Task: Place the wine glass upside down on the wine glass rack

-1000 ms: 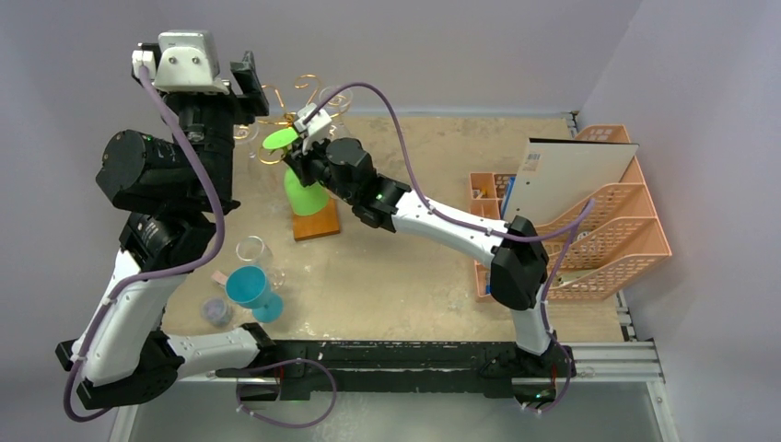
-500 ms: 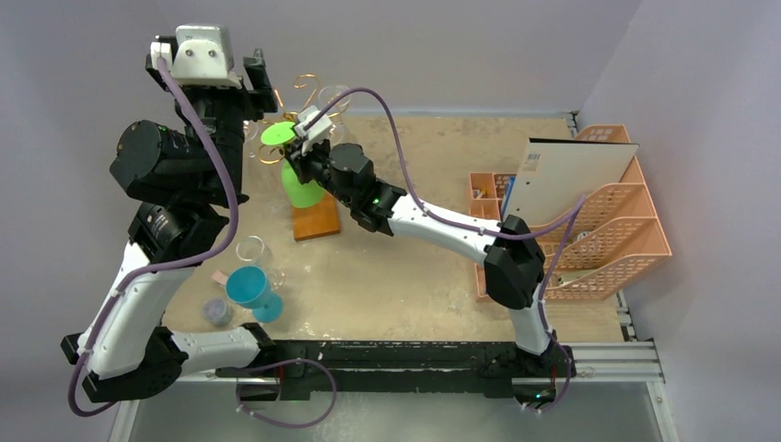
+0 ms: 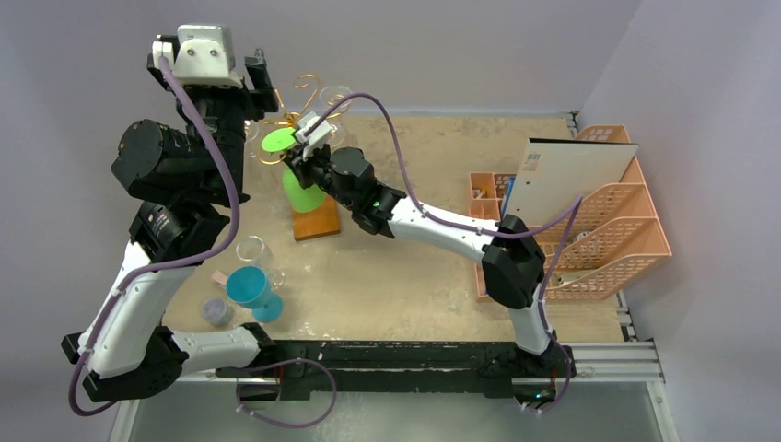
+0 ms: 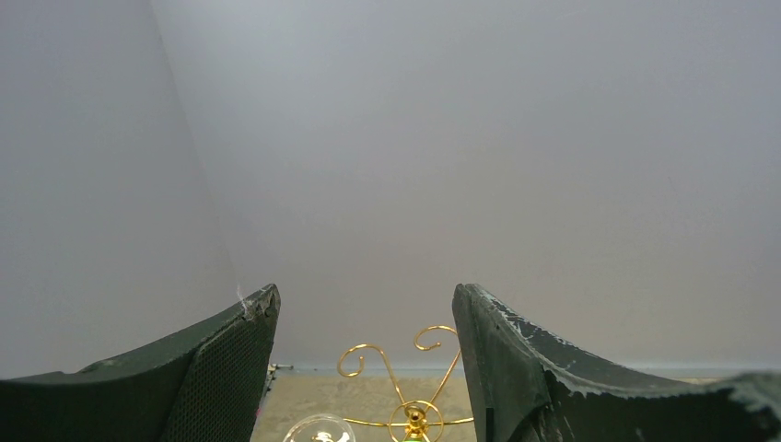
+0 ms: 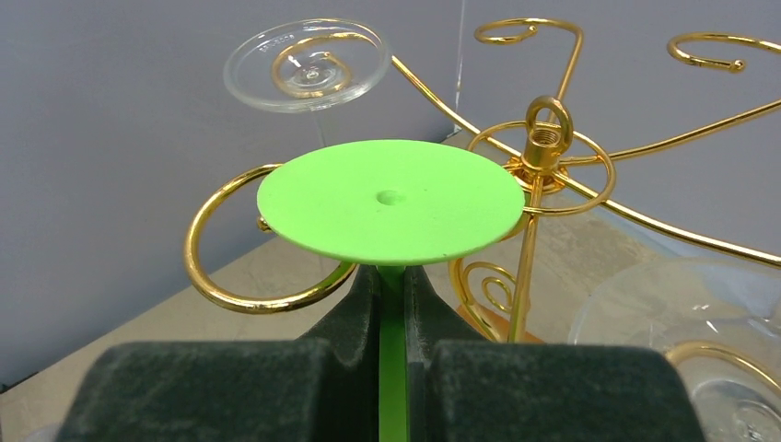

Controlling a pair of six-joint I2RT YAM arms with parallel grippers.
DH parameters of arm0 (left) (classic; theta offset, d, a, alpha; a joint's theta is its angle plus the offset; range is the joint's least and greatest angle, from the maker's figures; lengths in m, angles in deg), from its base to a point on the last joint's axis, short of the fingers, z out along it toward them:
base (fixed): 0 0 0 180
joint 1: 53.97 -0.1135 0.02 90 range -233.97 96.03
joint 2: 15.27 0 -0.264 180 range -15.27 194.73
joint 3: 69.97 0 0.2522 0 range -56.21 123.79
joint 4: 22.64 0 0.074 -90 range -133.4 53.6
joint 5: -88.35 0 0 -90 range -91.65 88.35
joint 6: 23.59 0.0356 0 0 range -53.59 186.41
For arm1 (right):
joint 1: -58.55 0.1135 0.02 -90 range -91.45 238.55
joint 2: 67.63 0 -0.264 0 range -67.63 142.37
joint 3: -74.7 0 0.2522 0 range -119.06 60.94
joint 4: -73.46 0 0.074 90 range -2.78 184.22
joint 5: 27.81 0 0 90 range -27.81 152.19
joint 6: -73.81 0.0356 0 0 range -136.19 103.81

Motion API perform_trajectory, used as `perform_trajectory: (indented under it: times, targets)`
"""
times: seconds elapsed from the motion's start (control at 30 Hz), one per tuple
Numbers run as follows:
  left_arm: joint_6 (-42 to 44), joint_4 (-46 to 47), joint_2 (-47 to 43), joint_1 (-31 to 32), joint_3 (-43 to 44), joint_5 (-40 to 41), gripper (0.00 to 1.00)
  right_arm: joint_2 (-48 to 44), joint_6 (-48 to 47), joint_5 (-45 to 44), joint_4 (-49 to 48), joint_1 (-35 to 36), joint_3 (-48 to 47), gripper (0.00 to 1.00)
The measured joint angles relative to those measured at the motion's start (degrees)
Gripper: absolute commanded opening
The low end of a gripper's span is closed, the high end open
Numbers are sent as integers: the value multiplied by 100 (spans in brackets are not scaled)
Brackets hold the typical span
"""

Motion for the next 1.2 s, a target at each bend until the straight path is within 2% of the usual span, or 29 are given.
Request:
perform_trajectory:
  times: [0.83,1.2]
  targets:
    - [-7,-4,-2,0,0,0,68,0,122,516,-428,17,166,0]
    - [-48,-55,-2,0,0,0,68,0,570,1080,-426,-92,166,0]
